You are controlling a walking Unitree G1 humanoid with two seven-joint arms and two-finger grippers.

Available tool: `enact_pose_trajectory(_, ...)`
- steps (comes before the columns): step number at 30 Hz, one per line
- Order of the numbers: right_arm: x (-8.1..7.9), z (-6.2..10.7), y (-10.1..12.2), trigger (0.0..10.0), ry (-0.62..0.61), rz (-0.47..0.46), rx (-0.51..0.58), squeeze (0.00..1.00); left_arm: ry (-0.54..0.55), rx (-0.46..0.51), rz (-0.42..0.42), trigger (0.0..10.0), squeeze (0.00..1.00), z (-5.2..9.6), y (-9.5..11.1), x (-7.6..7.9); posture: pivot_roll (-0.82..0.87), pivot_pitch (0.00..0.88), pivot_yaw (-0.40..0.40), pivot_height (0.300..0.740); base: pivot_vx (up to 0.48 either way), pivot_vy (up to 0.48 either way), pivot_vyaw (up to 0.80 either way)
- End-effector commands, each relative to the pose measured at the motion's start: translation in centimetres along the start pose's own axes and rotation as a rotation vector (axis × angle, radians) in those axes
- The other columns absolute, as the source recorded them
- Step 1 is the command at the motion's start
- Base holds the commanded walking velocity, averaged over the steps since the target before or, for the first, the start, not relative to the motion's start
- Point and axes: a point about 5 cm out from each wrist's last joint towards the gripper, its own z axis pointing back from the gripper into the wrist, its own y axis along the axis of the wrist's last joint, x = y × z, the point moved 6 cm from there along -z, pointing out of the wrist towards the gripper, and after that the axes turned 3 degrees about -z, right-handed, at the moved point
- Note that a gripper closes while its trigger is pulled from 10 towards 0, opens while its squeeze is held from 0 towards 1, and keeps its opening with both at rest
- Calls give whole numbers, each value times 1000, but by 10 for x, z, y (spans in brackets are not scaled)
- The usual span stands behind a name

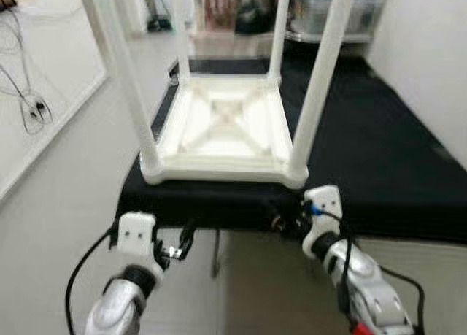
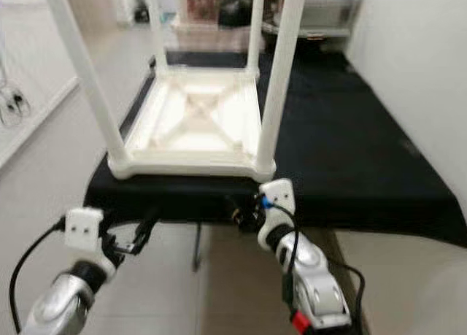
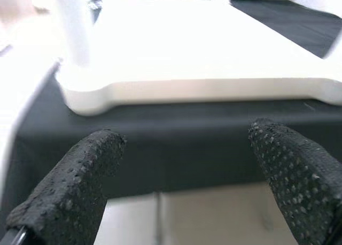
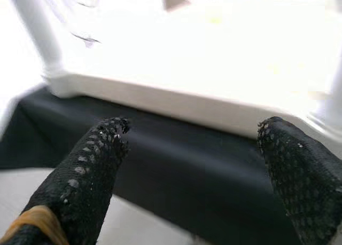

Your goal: Building children table

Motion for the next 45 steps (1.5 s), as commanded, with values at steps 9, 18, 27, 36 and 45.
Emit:
enact_pose_trajectory(9, -51, 19, 36, 10000, 447, -17, 64, 0, -40, 2, -50, 10000, 0, -6, 0, 4, 37, 62, -19, 740, 212, 0, 0)
enact_pose_trajectory(18, -68, 48, 97, 10000, 693, -68, 203, 0, -91, 49, -111, 10000, 0, -11, 10, 14, 30, 71, -20, 740, 0, 0, 0)
enact_pose_trajectory(27, -24, 40, 163, 10000, 434, -59, 434, 0, -74, 125, -130, 10000, 0, -13, 32, 6, 24, 84, -16, 740, 0, 0, 0)
enact_pose_trajectory(36, 29, 44, 236, 10000, 29, 139, 621, 0, -47, 176, -144, 10000, 0, -19, 50, -4, 16, 89, -9, 740, 0, 0, 0)
enact_pose_trajectory(45, 53, 35, 238, 10000, -153, 143, 598, 0, -58, 182, -140, 10000, 0, -21, 50, 0, 10, 88, -10, 740, 0, 0, 0)
